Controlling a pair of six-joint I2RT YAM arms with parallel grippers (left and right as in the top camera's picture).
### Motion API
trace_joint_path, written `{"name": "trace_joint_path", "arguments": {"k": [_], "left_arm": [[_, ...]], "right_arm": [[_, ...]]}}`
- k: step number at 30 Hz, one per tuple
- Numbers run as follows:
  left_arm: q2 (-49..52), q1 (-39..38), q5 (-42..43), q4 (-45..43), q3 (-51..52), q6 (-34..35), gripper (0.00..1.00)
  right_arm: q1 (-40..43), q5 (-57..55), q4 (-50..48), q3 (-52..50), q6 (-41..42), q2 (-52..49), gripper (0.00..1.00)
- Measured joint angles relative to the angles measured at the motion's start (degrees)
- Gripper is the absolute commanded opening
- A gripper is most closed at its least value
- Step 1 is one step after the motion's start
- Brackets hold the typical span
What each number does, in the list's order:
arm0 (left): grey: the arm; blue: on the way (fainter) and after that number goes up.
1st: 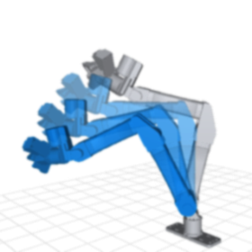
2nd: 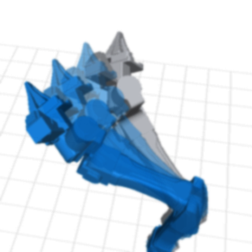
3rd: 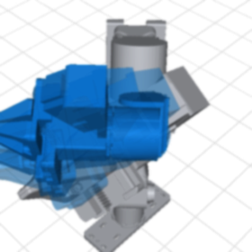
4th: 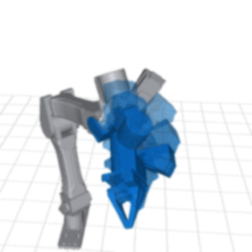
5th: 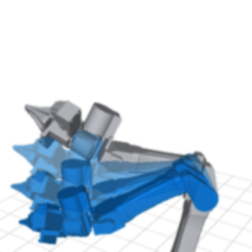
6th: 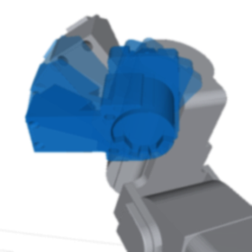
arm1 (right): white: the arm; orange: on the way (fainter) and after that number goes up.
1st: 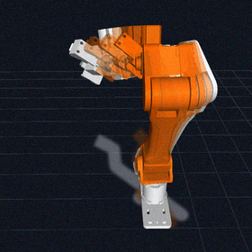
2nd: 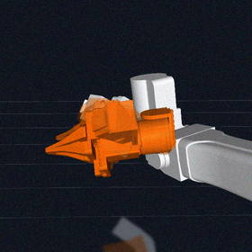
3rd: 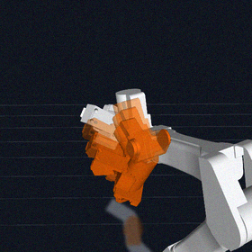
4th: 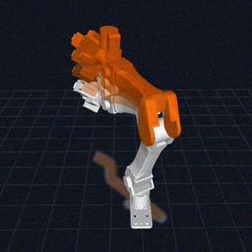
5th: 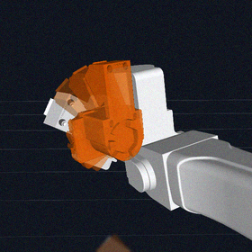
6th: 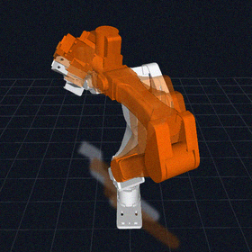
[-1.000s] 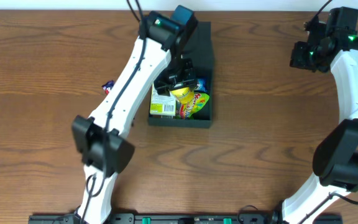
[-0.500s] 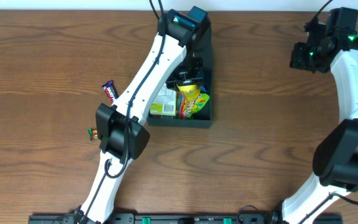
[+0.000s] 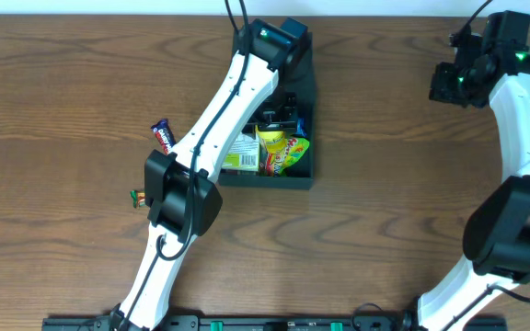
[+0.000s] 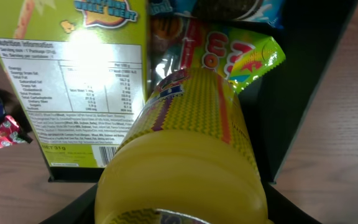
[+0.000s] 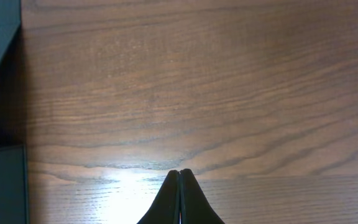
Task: Pack container
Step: 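Release the Mentos tube and withdraw the left gripper to the left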
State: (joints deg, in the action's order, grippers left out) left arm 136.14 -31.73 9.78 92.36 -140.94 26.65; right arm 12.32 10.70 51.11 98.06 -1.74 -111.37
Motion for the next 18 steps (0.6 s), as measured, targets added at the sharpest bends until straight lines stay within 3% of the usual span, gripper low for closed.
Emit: {"name": "trace_joint_path", "arguments": {"k": [3, 4, 5, 6, 13, 18], "left_arm": [[0.0, -0.7, 0.39, 0.0, 0.0, -1.55, 0.06], [0.0, -1.03, 0.52, 0.0, 0.0, -2.14, 0.11], [0.0, -1.29, 0.59, 0.0, 0.0, -2.58, 0.46], [0.0, -1.6, 0.66, 0.0, 0.0, -2.95, 0.96], [0.0, -1.99, -0.74, 0.0, 0.0, -3.37, 0.96], [-0.83, -1.31, -7.45, 0.0, 0.02, -3.06, 0.96]], "right_arm": [[0.0, 0.0, 0.04, 0.0, 0.0, 0.0, 0.01], [0.0, 0.0, 0.02, 0.0, 0.0, 0.0, 0.02], [0.0, 0.0, 0.04, 0.0, 0.0, 0.0, 0.02], [0.0, 0.0, 0.04, 0.0, 0.0, 0.0, 0.02], [0.0, 0.0, 0.02, 0.0, -0.02, 0.0, 0.02], [0.0, 0.0, 0.02, 0.0, 0.0, 0.0, 0.02]]}}
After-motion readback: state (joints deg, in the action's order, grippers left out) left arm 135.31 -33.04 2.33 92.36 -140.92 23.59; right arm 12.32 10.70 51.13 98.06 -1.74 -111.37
